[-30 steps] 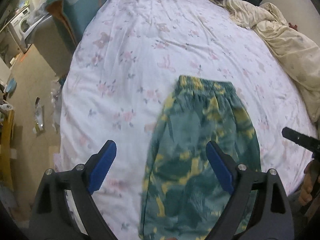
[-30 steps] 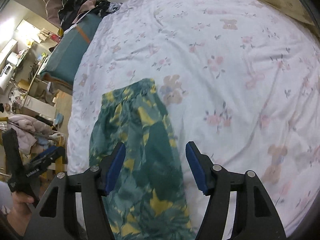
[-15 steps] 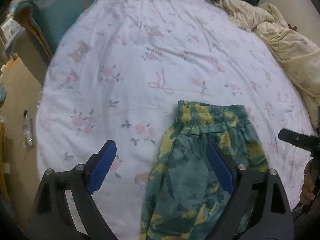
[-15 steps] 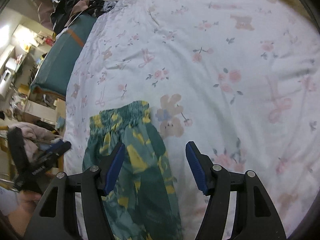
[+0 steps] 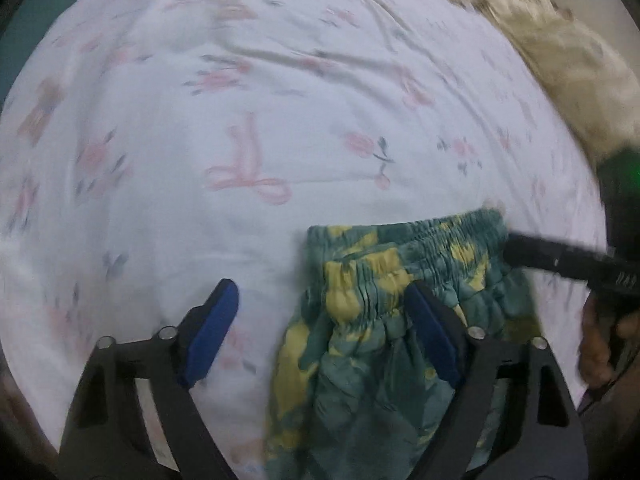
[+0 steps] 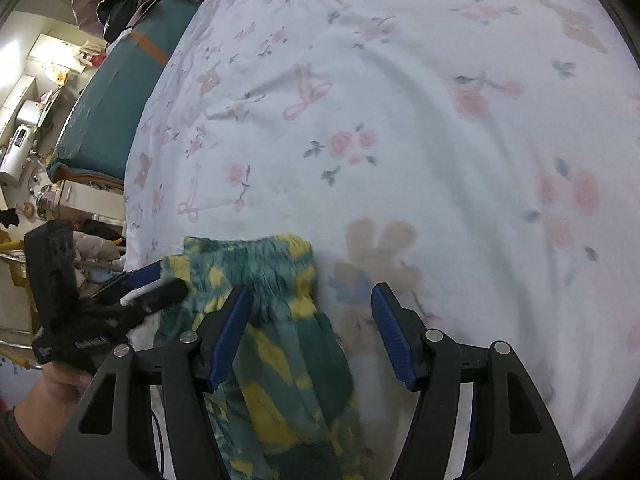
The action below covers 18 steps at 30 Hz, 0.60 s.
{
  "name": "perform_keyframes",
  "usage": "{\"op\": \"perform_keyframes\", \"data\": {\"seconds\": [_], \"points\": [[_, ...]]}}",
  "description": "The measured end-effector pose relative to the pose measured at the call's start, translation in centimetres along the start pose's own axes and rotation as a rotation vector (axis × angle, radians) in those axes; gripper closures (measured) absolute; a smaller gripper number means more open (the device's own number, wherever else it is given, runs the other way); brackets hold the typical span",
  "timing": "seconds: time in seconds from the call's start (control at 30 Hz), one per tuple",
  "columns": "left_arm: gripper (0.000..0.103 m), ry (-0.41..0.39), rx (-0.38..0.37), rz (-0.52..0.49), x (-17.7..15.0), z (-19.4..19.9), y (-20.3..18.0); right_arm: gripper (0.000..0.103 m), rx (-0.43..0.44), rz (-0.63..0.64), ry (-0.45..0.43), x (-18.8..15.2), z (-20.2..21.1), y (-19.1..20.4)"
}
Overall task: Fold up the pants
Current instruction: 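Grasp the elastic waistband with both grippers and lift it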
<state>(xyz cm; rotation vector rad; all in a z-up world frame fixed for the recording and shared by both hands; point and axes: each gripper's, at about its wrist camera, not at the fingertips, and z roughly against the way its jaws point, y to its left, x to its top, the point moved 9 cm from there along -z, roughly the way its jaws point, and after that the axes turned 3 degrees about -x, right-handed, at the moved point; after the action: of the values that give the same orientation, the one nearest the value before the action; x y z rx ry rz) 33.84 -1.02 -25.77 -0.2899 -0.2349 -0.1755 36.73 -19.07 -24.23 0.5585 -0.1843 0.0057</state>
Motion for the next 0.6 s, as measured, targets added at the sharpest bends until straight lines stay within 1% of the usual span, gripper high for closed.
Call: {"op": "perform_keyframes", "data": {"seconds": [0.03,0.07,0.1,0.13,0.17,0.2,0.23,0.27,0.3,0.4,0.43,0.47,0.5,0.53,0.57,0.6], "points": [[0.033,0.005,-0.019,-0.036,0.3,-0.3,-0.6,0.04,0.002,0.006,0.014,0.1,-0.5,0.2],[0.049,0.017,-0.045,-0.053,0.4,-0.6,-1.0,0.047,0.008,0.015,0.022,0.2,-0.7,0.3],[0.061,0.031,-0.082,-0.064,0.4,-0.8,-1.5,0.059,0.016,0.027,0.031,0.2,-1.0,0.7],[0.065,0.045,-0.096,-0.074,0.5,-1.0,-1.8,0.066,0.02,0.042,0.045,0.2,-1.3,1.0],[0.075,0.045,-0.091,-0.083,0.5,-1.0,-1.8,0.068,0.004,0.066,0.059,0.1,-1.7,1.2],[0.081,0.048,-0.107,-0.091,0.6,-0.9,-2.1,0.072,-0.013,0.089,0.056,0.1,-1.7,1.5],[0.085,0.039,-0.118,-0.094,0.9,-0.5,-2.2,0.074,-0.03,0.121,0.053,0.1,-1.6,1.8],[0.087,0.029,-0.108,-0.111,1.2,-0.3,-2.2,0.08,-0.044,0.152,0.047,0.3,-1.4,2.1],[0.087,0.022,-0.102,-0.135,1.6,0.0,-2.5,0.082,-0.055,0.175,0.045,0.6,-1.2,2.4],[0.087,-0.03,-0.064,-0.173,4.3,1.4,-3.1,0.083,-0.108,0.248,0.016,2.8,-0.2,3.6],[0.088,-0.073,-0.056,-0.174,5.7,2.3,-3.2,0.083,-0.124,0.258,-0.014,3.9,0.5,4.1],[0.088,-0.133,-0.049,-0.172,7.4,3.8,-3.4,0.083,-0.139,0.262,-0.057,5.3,1.5,4.6],[0.088,-0.177,-0.048,-0.175,8.3,5.1,-3.5,0.083,-0.159,0.268,-0.106,6.6,2.5,5.2],[0.088,-0.228,-0.021,-0.2,9.3,6.5,-3.9,0.083,-0.18,0.277,-0.146,7.5,3.4,5.8],[0.088,-0.278,0.026,-0.249,9.8,7.8,-4.6,0.083,-0.197,0.286,-0.181,8.1,4.2,6.5],[0.087,-0.328,0.042,-0.278,9.8,9.0,-5.3,0.083,-0.209,0.303,-0.2,8.3,4.8,7.1]]}}
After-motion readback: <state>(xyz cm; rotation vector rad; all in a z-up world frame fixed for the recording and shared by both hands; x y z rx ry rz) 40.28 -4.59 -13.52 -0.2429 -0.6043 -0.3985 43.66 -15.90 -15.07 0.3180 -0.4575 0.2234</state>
